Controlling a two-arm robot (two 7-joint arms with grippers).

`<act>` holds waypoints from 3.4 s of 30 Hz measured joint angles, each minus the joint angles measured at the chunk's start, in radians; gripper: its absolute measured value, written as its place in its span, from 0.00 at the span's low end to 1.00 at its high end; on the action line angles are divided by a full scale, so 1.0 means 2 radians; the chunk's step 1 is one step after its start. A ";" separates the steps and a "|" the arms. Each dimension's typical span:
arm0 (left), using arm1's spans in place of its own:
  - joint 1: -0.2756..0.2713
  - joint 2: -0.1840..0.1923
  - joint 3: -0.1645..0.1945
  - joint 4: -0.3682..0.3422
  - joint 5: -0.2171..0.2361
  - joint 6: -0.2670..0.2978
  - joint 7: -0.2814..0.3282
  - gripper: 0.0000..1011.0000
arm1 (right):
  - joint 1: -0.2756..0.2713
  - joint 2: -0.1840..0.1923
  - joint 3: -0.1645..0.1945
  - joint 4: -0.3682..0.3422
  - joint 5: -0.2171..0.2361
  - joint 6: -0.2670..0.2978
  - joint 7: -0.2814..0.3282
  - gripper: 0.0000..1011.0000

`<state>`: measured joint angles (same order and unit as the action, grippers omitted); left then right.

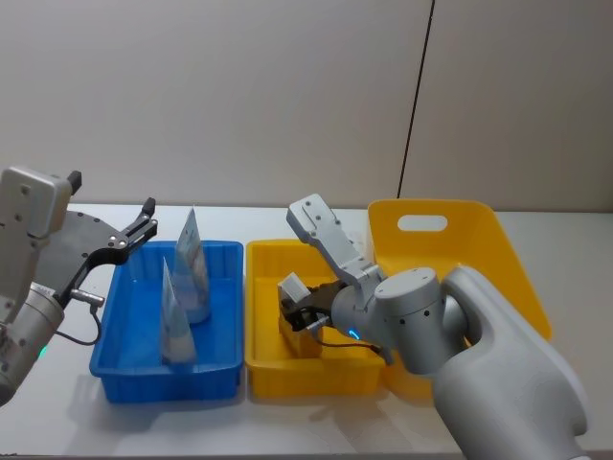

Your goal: Bimanual collaborative sorting of washing and personal care products

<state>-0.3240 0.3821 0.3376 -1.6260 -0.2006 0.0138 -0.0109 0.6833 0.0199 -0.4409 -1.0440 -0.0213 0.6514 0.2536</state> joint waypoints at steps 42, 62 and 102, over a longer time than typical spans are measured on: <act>0.000 0.000 0.000 0.000 0.000 0.000 0.000 0.99 | 0.002 0.006 -0.004 -0.002 -0.010 -0.003 0.015 0.33; 0.000 0.000 0.000 0.000 0.000 0.000 0.000 0.99 | 0.003 0.005 0.002 -0.007 -0.021 -0.012 0.009 0.33; 0.000 0.000 0.000 0.000 0.000 0.000 0.000 0.99 | 0.003 0.011 0.081 -0.117 -0.025 -0.098 -0.045 0.33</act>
<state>-0.3240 0.3821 0.3376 -1.6261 -0.2006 0.0139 -0.0109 0.6888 0.0427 -0.2796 -1.2772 -0.0721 0.4544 0.1643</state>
